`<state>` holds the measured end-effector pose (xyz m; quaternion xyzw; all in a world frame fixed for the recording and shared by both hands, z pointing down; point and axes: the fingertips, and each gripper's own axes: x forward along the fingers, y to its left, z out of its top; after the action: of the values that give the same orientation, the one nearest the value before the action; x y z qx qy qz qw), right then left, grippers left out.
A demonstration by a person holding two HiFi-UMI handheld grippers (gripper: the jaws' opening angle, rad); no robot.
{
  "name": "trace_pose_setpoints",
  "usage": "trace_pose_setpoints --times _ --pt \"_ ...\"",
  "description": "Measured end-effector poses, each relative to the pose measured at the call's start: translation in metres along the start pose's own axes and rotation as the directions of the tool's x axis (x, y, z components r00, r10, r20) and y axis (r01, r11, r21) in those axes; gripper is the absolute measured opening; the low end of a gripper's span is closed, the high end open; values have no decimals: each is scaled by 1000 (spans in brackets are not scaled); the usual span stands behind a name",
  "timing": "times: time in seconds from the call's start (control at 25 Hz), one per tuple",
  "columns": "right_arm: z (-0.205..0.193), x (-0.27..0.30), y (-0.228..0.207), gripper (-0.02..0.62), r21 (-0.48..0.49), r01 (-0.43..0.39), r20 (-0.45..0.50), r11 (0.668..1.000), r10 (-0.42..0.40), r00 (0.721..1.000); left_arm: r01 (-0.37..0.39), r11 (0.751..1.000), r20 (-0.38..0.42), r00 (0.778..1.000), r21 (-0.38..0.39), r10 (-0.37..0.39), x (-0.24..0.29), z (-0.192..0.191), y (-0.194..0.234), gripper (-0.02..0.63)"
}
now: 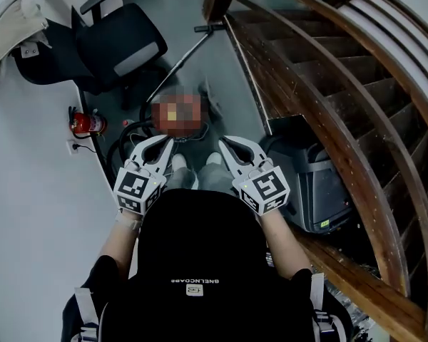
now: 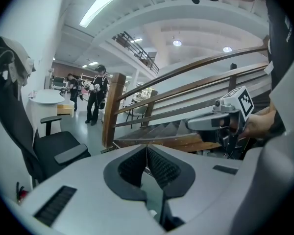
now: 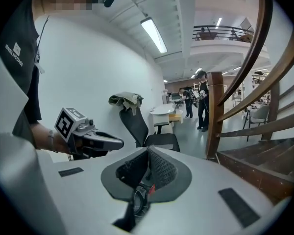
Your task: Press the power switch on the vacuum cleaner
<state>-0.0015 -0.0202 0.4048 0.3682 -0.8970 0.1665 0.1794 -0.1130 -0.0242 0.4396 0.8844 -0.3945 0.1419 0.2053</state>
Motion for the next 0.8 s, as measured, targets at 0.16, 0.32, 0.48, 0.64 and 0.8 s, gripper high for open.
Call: trace_pose_setpoints --times 0.16,0.32,0.48,0.64,0.8 --pt "-9 16 -6 27 6 -36 -62 999 36 997 -15 1000 -56 998 -20 14 18 -17 17 17" --pt "-20 27 -15 27 13 -63 -112 998 64 992 -44 999 -111 993 -11 42 39 -37 34 16" --pt "-34 35 -25 28 25 -71 -161 997 74 984 -74 997 -169 983 -20 69 62 -66 54 16" --pt "-41 41 -29 26 31 -85 -172 996 89 981 -103 993 -233 969 -58 87 84 -101 79 15" --pt "-52 47 -37 26 38 -77 -195 996 82 977 -139 989 -299 947 -58 116 107 -139 103 15"
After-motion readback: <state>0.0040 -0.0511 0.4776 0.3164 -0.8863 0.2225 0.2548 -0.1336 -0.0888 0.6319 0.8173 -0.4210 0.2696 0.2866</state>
